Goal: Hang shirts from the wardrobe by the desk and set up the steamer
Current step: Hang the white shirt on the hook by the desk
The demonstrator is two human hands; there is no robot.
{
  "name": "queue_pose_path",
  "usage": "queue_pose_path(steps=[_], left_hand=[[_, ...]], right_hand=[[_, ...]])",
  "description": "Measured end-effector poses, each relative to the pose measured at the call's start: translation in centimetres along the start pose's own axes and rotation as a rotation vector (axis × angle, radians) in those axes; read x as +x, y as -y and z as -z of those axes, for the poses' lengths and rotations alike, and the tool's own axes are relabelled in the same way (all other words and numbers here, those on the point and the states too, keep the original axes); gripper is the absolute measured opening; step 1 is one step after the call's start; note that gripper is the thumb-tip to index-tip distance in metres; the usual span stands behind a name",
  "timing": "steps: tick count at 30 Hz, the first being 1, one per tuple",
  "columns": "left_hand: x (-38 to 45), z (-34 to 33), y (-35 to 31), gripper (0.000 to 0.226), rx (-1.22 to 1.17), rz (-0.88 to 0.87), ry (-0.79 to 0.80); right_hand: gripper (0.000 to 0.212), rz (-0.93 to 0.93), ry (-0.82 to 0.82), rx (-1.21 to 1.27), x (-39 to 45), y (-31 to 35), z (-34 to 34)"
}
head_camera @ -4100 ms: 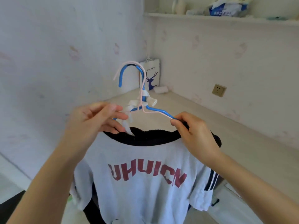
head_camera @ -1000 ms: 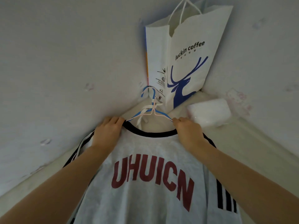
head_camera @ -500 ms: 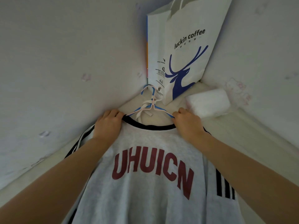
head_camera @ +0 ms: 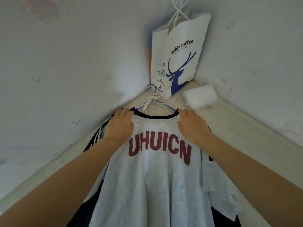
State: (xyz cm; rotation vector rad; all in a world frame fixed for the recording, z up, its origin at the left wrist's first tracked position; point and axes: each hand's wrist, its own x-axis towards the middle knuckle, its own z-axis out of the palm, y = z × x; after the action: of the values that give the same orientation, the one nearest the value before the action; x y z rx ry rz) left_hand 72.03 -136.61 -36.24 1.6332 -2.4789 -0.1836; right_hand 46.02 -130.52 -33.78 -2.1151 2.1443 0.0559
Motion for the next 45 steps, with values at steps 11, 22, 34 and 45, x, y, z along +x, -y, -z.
queue_pose_path(steps=[11, 22, 34, 45], left_hand=[[-13.5, 5.4, -3.8, 0.034, -0.080, -0.257, 0.007], [-28.4, 6.6, -6.0, 0.031, -0.157, -0.497, -0.027], [-42.2, 8.0, -13.1, 0.021, -0.272, -0.718, 0.046], [-60.1, 8.5, -22.1, 0.025, -0.375, -1.082, 0.253]], right_hand=[[0.039, -0.148, -0.001, 0.041, -16.8, 7.2, 2.2], [0.039, -0.356, -0.010, 0.057, -35.9, 16.1, 0.0], [0.038, -0.707, -0.147, 0.257, -53.9, 21.1, -1.0], [0.032, -1.084, -0.271, 0.276, -75.4, 27.4, -4.5]])
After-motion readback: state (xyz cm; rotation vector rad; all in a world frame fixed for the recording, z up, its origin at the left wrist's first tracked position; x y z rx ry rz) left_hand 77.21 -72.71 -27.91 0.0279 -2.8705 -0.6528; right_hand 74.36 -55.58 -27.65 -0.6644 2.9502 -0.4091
